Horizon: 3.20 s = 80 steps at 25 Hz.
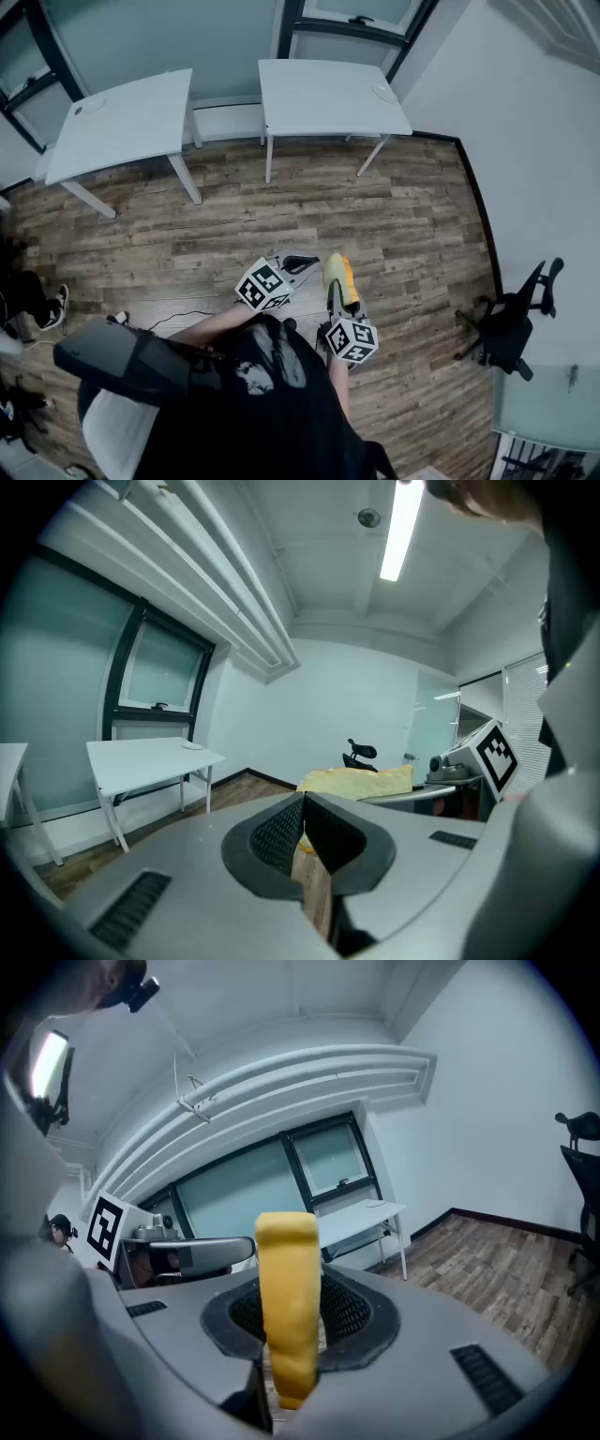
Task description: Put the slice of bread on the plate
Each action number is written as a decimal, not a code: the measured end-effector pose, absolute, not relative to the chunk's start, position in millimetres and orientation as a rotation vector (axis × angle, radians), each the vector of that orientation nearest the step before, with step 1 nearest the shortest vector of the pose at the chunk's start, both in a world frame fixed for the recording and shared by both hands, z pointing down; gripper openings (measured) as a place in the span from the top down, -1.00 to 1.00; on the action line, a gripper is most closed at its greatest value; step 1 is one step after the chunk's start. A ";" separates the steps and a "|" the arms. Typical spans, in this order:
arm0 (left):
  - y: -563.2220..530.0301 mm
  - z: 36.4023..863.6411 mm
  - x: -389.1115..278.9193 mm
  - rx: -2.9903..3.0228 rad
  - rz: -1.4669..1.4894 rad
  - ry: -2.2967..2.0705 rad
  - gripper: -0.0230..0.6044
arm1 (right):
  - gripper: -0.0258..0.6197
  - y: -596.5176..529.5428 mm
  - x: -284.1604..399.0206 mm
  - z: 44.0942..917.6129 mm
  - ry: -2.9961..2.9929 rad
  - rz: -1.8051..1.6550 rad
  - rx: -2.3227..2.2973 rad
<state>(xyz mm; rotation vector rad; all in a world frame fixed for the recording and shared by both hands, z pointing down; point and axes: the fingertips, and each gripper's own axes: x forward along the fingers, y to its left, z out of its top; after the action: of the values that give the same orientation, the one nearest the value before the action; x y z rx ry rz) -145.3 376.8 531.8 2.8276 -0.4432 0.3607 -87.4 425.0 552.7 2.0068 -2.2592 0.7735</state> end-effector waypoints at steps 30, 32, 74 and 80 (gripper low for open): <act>368.9 550.8 -196.4 2.771 0.370 -0.295 0.91 | 0.64 401.0 -152.8 563.4 -2.334 0.957 1.960; 361.6 555.1 -188.4 2.756 0.370 -0.291 0.91 | 0.64 393.9 -146.5 567.2 -2.337 0.973 1.945; -30.8 550.9 123.1 2.939 0.490 -0.207 0.91 | 0.64 1.9 180.4 558.0 -2.239 0.917 2.076; -85.3 570.6 127.3 2.819 0.481 -0.341 0.91 | 0.64 -52.4 196.7 576.0 -2.252 0.973 1.941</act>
<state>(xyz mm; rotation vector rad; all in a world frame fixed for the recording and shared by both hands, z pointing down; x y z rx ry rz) 127.3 -85.3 570.6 2.8188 -0.3406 0.4810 196.7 -52.4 576.0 1.9413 -2.2524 0.9727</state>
